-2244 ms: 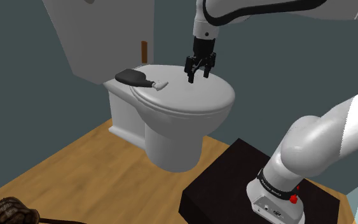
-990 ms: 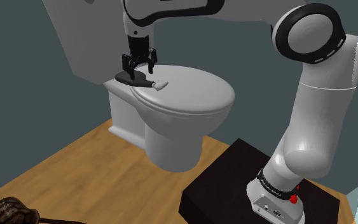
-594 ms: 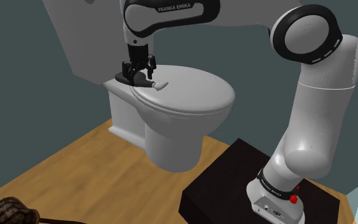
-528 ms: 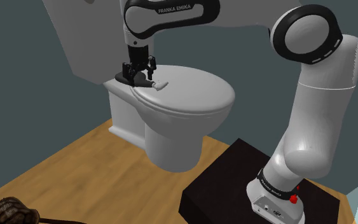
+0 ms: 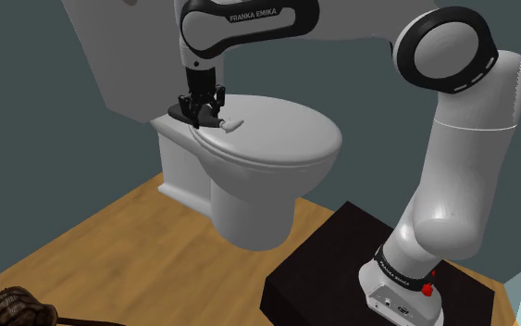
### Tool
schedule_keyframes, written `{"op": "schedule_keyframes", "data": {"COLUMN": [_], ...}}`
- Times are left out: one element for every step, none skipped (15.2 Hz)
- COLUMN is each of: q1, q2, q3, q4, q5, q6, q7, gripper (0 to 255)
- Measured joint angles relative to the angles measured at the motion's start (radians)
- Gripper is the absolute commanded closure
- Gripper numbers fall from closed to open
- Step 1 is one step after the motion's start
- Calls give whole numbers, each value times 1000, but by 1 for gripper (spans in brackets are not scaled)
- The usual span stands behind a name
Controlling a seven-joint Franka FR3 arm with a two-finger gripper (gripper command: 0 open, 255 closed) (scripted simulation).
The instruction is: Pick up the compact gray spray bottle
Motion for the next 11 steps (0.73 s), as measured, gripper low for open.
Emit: {"op": "schedule_keyframes", "data": {"q1": [0, 0, 0, 0, 0, 0, 1, 1, 1, 2, 2], "q2": [0, 1, 0, 0, -1, 1, 1, 1, -3, -1, -1], "q3": [0, 0, 0, 0, 0, 0, 0, 0, 1, 1, 1], "q4": [1, 1, 0, 5, 15, 26, 39, 53, 62, 79, 91], "q5": [0, 0, 0, 1, 1, 1, 1, 1, 2, 2, 2], "q6": [0, 0, 0, -7, -17, -27, -40, -53, -66, -81, -94], "q7": [0, 0, -1, -1, -3, -3, -3, -6, -6, -8, -8], "gripper": [255, 255, 255, 255, 255, 255, 255, 255, 255, 255, 255]}}
